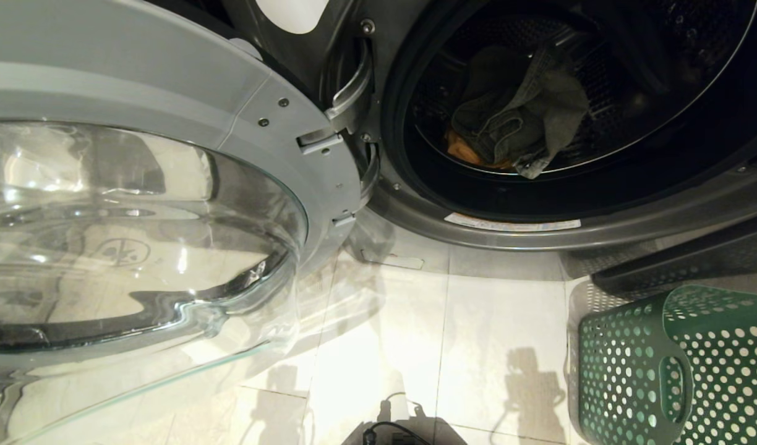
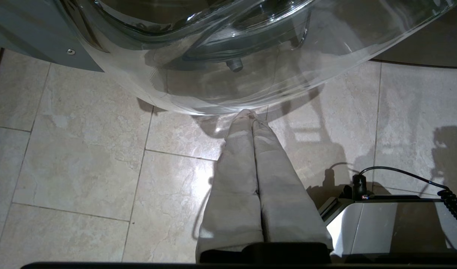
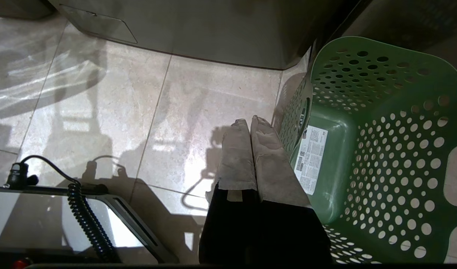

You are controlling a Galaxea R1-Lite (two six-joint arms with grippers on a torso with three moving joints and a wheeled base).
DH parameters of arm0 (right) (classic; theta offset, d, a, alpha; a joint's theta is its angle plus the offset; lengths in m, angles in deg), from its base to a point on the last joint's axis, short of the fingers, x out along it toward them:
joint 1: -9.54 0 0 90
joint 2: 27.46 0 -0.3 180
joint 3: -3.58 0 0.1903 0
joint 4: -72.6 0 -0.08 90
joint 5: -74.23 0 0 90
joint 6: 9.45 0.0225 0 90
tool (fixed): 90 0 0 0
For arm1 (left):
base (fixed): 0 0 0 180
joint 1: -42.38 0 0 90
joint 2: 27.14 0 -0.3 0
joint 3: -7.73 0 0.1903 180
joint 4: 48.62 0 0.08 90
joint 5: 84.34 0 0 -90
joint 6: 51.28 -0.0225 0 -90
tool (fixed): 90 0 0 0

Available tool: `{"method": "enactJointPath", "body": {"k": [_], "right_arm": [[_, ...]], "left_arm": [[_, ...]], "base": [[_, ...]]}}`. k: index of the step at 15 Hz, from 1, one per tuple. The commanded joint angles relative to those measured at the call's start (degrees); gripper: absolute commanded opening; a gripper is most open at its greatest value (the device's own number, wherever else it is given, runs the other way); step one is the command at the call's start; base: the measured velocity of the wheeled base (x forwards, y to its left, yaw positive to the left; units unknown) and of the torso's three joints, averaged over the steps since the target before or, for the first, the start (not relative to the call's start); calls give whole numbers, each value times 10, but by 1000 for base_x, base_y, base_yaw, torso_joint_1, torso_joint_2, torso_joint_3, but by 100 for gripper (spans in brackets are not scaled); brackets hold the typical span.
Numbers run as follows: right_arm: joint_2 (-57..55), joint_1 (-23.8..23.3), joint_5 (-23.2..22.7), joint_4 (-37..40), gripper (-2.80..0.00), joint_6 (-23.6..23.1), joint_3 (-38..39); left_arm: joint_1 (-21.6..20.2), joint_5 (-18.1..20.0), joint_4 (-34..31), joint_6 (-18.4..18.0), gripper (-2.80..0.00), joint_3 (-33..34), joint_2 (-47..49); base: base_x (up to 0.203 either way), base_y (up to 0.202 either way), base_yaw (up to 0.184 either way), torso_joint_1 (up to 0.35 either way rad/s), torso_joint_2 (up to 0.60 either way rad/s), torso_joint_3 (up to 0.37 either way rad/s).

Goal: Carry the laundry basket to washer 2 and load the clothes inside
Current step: Close the washing machine door with the left hand

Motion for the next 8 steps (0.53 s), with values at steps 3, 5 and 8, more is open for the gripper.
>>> {"method": "enactJointPath", "body": {"k": [3, 5, 8], "right_arm": [[-2, 0, 0, 0, -280, 0, 0], [-2, 0, -3, 0, -280, -2, 0], [-2, 0, -1, 0, -280, 3, 0]], "left_arm": [[0, 1, -2, -4, -280, 0, 1], [0, 1, -1, -7, -280, 0, 1], [0, 4, 0, -15, -280, 0, 1]], "base": [[0, 0, 0, 0, 0, 0], [0, 0, 0, 0, 0, 0], [0, 0, 0, 0, 0, 0]]}}
